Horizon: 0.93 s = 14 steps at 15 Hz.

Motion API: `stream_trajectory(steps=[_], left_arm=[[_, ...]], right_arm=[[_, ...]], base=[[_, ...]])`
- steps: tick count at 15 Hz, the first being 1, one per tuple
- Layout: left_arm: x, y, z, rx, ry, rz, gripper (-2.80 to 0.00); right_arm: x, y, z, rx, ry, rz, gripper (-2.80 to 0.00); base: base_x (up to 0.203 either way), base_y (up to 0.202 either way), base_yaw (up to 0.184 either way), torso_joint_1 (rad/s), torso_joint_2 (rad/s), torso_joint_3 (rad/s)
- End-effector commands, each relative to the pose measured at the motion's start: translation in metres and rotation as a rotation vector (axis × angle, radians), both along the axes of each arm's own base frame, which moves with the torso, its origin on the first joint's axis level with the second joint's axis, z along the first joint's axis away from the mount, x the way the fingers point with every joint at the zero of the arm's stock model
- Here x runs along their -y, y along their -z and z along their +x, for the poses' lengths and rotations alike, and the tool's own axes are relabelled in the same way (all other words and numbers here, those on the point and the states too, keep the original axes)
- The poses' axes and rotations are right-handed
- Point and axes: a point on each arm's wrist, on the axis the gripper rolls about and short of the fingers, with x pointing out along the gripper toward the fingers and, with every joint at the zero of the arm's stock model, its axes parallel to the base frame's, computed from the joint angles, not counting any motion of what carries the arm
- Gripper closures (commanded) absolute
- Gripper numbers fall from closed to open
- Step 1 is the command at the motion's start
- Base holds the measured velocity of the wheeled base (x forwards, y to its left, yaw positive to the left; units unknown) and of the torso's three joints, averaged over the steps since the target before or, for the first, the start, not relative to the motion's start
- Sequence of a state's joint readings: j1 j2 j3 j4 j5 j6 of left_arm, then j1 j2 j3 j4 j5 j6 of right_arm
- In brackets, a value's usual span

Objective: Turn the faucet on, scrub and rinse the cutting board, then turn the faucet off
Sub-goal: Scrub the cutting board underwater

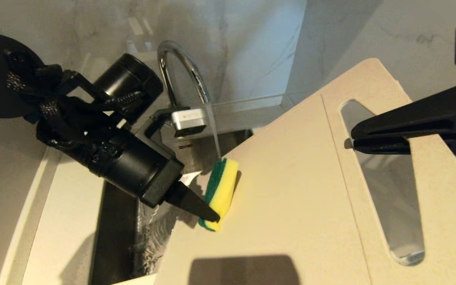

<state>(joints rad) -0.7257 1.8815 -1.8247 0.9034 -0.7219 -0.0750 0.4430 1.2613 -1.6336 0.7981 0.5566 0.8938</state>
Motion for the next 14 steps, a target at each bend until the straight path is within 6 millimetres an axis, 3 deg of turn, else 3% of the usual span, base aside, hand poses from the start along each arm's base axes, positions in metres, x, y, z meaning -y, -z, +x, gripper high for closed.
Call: stream_trajectory(steps=[1,7,12,14], left_arm=[[0.003,0.019,0.006,-0.045,0.005,0.050,0.00],[-0.040,0.049,0.023,-0.129,-0.105,0.128,0.00],[-0.088,0.072,0.013,-0.203,-0.196,0.178,0.00],[-0.100,0.064,0.008,-0.167,-0.228,0.147,0.00]], right_arm=[[-0.001,0.000,0.002,-0.005,-0.002,0.003,0.00],[-0.003,0.000,0.006,-0.002,-0.002,0.005,0.00],[-0.004,0.001,0.009,-0.003,-0.001,0.003,0.00],[-0.005,0.001,0.011,-0.008,-0.001,0.000,0.00]], base=[[0.000,0.000,0.000,0.000,0.00,0.000],[0.000,0.000,0.000,0.000,0.00,0.000],[0.000,0.000,0.000,0.000,0.00,0.000],[0.000,0.000,0.000,0.000,0.00,0.000]])
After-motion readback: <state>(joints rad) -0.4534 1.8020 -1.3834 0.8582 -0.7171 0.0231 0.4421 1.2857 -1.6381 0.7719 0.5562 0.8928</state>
